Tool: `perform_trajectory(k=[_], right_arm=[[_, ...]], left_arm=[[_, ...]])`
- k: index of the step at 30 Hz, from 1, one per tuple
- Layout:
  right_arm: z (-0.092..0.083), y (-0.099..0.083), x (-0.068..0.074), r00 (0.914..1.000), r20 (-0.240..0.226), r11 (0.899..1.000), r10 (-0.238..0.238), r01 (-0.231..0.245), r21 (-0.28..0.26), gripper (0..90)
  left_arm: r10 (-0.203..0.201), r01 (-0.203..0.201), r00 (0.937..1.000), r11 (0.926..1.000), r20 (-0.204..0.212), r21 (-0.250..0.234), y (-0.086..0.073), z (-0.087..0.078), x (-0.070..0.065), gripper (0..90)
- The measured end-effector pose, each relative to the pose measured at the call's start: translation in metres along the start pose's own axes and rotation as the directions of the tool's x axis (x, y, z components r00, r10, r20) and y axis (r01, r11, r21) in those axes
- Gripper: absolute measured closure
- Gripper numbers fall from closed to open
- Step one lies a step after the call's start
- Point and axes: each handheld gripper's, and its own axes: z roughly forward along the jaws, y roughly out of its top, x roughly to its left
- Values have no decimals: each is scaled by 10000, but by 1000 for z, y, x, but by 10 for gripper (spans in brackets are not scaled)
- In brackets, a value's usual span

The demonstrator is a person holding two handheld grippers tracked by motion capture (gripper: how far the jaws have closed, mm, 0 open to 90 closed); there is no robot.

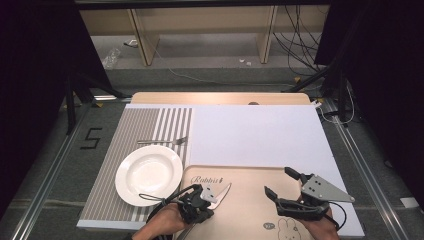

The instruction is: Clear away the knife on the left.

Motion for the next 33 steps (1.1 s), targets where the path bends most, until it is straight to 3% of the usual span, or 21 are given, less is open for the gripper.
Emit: perform_trajectory(k=[33], right_arm=[[-1, 0, 0, 10000, -45, 10000, 6, -6, -19, 158]], left_arm=[[-721, 725, 9967, 9973, -378, 84, -11, -9, 23, 893]])
